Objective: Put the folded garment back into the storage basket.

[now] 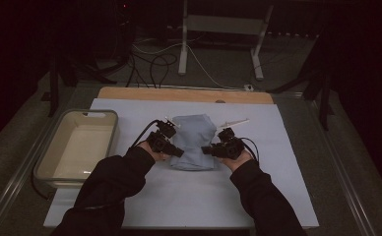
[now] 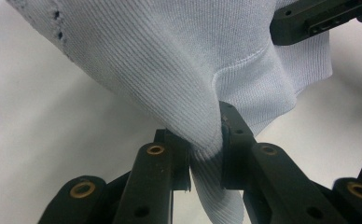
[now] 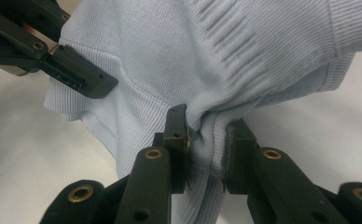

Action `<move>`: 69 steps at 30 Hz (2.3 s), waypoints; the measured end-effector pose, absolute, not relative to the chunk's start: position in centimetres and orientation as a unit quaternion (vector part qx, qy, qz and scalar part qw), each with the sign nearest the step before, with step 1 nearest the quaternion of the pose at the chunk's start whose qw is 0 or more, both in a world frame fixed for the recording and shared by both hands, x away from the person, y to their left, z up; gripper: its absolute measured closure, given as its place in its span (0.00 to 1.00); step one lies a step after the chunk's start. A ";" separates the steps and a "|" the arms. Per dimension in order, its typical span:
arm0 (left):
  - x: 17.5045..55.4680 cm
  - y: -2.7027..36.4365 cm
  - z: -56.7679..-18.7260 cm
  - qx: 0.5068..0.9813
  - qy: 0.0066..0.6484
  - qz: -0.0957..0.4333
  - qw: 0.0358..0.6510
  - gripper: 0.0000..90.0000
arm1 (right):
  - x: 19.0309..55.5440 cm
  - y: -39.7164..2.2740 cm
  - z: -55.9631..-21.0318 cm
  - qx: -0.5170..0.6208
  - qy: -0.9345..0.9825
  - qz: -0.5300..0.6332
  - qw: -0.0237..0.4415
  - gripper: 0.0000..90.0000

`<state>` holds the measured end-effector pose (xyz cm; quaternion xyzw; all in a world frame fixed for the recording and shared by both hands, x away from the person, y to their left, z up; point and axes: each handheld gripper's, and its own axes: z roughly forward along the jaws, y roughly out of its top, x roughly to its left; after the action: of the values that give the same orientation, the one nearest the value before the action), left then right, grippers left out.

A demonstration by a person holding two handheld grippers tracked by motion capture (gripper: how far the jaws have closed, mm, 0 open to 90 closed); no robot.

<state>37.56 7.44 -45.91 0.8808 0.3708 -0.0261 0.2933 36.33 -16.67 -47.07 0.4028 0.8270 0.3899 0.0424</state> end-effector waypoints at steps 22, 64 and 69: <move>36.6 10.8 -44.8 0.878 0.384 -0.016 0.286 0.87 | 36.3 -13.2 -46.6 0.384 0.833 0.397 0.037 0.84; 35.0 17.7 -42.8 0.863 0.422 0.005 0.278 0.87 | 36.3 -5.8 -44.7 0.337 0.851 0.401 0.030 0.84; 34.7 18.7 -42.4 0.863 0.423 0.009 0.275 0.86 | 36.4 -4.8 -44.4 0.331 0.853 0.402 0.031 0.84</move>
<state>34.73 18.72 -42.36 0.8630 0.4235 0.0091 0.2753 36.36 -4.84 -44.41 0.3314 0.8532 0.4016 0.0306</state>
